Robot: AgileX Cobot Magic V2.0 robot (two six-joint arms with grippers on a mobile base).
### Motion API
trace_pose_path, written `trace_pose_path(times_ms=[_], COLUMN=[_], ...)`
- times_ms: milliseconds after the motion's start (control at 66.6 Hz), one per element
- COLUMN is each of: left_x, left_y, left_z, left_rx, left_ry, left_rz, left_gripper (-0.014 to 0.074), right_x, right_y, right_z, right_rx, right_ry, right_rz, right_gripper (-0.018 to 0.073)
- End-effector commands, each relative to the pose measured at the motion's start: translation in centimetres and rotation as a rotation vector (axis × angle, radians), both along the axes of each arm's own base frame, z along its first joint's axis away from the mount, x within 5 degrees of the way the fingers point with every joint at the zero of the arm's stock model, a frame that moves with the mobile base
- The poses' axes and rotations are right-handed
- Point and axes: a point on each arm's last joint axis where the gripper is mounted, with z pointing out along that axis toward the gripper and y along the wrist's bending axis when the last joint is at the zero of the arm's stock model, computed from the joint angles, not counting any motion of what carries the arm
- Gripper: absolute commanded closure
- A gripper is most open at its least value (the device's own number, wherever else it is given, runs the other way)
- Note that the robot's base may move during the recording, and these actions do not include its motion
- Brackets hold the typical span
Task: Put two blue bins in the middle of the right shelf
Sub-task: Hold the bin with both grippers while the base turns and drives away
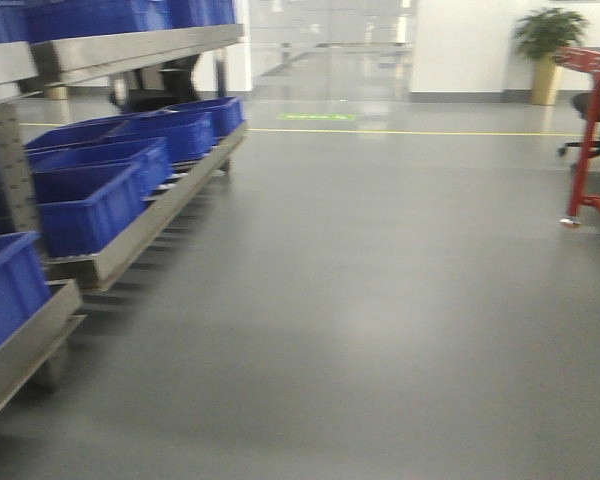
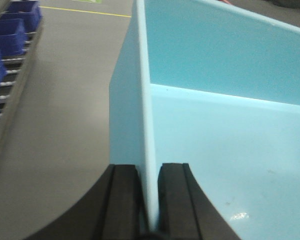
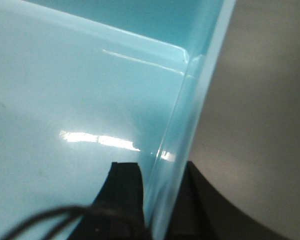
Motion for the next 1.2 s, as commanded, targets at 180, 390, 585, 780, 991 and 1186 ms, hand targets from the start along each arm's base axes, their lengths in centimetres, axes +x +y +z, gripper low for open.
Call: trace_pose_path(times_ms=[180, 390, 585, 780, 991, 1186], left_x=[-0.54, -0.54, -0.54, -0.54, -0.54, -0.54], left_y=[-0.48, -0.48, -0.48, -0.48, -0.48, -0.48], left_z=[1.06, 1.06, 1.06, 1.06, 1.06, 1.06], left_rx=[-0.076, -0.076, -0.076, -0.076, -0.076, -0.076], left_ry=[-0.059, -0.059, -0.059, -0.059, -0.059, -0.059], left_rz=[-0.034, -0.034, -0.034, -0.034, -0.034, -0.034], left_gripper=[0.0707, 0.0707, 0.0707, 0.0707, 0.0707, 0.0707], right_x=[-0.41, -0.41, -0.41, -0.41, -0.41, -0.41], right_y=[0.23, 0.23, 0.23, 0.23, 0.23, 0.23], right_z=[0.96, 0.96, 0.96, 0.96, 0.96, 0.96], right_rx=[0.035, 0.035, 0.035, 0.035, 0.035, 0.035], right_ry=[-0.059, -0.059, -0.059, -0.059, -0.059, -0.059], right_rz=[0.037, 0.037, 0.037, 0.037, 0.037, 0.037], right_gripper=[0.0713, 0.0713, 0.0713, 0.0713, 0.0713, 0.0713])
